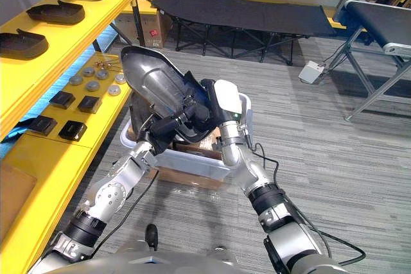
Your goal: Walk over and take three plastic housings, then place them on the shelf
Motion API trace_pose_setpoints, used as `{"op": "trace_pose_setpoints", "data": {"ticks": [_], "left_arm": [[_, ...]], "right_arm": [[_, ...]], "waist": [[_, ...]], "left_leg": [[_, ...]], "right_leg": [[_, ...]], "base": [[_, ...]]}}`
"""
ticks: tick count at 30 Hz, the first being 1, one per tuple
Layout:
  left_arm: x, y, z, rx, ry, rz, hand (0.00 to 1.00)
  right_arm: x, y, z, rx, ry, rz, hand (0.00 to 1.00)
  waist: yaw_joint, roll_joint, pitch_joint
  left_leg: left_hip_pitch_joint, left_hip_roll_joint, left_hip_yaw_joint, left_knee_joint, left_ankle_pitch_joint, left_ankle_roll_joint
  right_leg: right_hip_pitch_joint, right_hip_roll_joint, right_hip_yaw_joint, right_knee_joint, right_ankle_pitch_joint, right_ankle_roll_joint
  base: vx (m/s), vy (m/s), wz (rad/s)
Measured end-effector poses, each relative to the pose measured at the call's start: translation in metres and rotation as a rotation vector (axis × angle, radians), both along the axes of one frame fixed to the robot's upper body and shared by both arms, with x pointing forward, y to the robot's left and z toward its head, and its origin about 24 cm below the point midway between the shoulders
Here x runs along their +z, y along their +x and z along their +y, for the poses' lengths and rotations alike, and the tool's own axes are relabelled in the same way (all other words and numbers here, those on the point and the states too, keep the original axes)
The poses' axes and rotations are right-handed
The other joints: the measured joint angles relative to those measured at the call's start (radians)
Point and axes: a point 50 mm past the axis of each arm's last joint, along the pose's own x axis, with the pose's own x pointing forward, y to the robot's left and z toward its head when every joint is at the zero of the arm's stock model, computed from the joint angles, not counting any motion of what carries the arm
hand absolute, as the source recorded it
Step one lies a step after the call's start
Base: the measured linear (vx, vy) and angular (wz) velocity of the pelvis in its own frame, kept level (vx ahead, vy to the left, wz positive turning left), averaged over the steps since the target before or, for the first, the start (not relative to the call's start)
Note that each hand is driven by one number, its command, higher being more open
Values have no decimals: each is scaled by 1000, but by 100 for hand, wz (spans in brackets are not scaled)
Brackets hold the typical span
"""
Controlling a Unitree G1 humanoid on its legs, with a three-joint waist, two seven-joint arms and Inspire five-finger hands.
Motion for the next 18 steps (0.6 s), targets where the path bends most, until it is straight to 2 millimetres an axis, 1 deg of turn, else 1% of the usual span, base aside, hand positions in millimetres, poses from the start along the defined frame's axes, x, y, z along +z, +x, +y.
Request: {"op": "trace_pose_setpoints", "data": {"ticks": [3,4,5,11,13,18], "left_arm": [[0,1,4,76,39,9,0],[0,3,6,136,37,32,0],[2,2,8,174,33,7,0],[8,3,10,313,-5,-2,0],[9,3,10,329,-9,-9,0],[6,0,8,345,-27,17,0]], "right_arm": [[-1,-10,8,29,35,-22,0],[0,-15,11,50,64,-35,0],[0,-19,16,72,85,-38,0],[-8,-30,29,77,188,-8,0],[-10,-33,32,68,235,2,0],[-16,-38,34,59,255,19,0]], "waist": [[-1,-2,-2],[-3,-2,-3],[-5,-3,-3],[-7,-6,-6],[-6,-7,-7],[-8,-11,-10]], "left_leg": [[0,-1,2,-2,0,0],[0,-1,3,-3,0,0],[1,-1,4,-3,0,0],[1,-1,7,-3,0,0],[1,0,10,-3,0,0],[1,-1,15,-3,0,0]], "right_leg": [[-2,0,0,1,0,0],[-3,-1,0,1,0,-1],[-4,-1,1,1,-1,-1],[-12,-1,2,3,-1,-2],[-14,-1,3,4,-2,-3],[-17,-3,5,5,-2,-3]], "base": [[1,4,-1],[0,0,0],[0,0,0],[-3,1,-1],[-11,4,-4],[0,0,0]]}}
